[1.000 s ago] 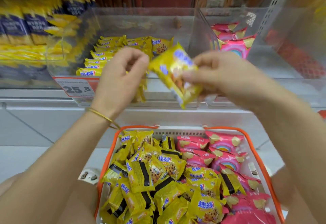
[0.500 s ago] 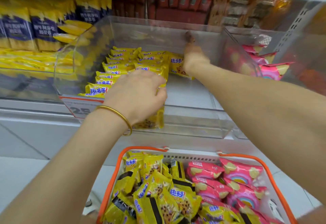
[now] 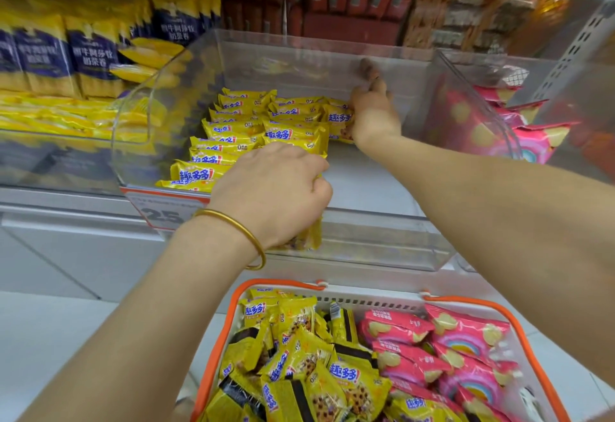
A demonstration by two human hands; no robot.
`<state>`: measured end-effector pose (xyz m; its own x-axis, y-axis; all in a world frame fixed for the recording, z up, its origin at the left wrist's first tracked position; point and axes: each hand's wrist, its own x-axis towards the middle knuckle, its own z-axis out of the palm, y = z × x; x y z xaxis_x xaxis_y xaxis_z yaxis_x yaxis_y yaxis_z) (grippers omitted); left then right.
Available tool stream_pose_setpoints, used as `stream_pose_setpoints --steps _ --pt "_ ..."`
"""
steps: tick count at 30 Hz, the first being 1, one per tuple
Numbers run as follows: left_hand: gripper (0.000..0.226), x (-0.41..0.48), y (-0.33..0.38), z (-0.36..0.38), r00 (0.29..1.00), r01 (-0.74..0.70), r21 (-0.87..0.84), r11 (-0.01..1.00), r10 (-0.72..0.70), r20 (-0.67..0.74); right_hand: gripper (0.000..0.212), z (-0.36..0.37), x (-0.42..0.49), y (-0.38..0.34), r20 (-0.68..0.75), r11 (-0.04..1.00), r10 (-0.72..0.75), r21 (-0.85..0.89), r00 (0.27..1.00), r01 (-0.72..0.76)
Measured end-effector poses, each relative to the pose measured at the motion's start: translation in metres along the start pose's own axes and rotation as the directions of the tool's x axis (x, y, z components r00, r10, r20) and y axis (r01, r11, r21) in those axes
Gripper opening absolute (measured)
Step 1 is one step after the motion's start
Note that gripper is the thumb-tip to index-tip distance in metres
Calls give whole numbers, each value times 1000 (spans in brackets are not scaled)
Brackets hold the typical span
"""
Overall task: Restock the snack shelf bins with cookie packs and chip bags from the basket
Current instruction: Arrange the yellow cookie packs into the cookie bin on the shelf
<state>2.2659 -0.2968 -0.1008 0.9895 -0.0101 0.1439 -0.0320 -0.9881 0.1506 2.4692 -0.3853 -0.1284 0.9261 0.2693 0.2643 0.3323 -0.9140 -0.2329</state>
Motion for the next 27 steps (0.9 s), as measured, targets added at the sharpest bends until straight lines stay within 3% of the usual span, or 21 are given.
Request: stream_pose_setpoints --steps 7,10,13,17,20,21,23,25,27 --pt "62 -2 1 2 996 3 19 1000 -1 -86 44 -2 2 -2 54 999 12 -44 998 -10" --pt "54 -5 0 5 967 -15 19 1000 20 -254 48 -17 -2 -3 62 997 37 -62 997 -33" --pt "39 -12 -1 6 882 -115 21 993 112 -458 48 -45 -16 -8 24 1000 30 2 999 -30" --pt "23 -35 15 0 725 -215 103 971 230 -650 27 -105 -78 -6 -161 955 -150 231 975 185" --pt "21 -58 35 8 736 -302 76 950 283 -615 20 -142 -162 10 -191 840 -293 416 937 347" --pt "21 -66 40 14 770 -317 51 947 289 -569 20 -143 -186 21 -137 799 -330 486 934 354" --pt "22 -78 45 29 862 -315 -10 949 281 -423 18 -125 -221 44 107 791 -351 566 930 233" --pt "27 -84 47 44 932 -298 -65 952 275 -236 11 -85 -241 67 413 892 -343 424 844 155" --pt "32 -86 48 58 961 -272 -82 959 267 -66 7 -34 -255 87 611 952 -292 259 736 163"
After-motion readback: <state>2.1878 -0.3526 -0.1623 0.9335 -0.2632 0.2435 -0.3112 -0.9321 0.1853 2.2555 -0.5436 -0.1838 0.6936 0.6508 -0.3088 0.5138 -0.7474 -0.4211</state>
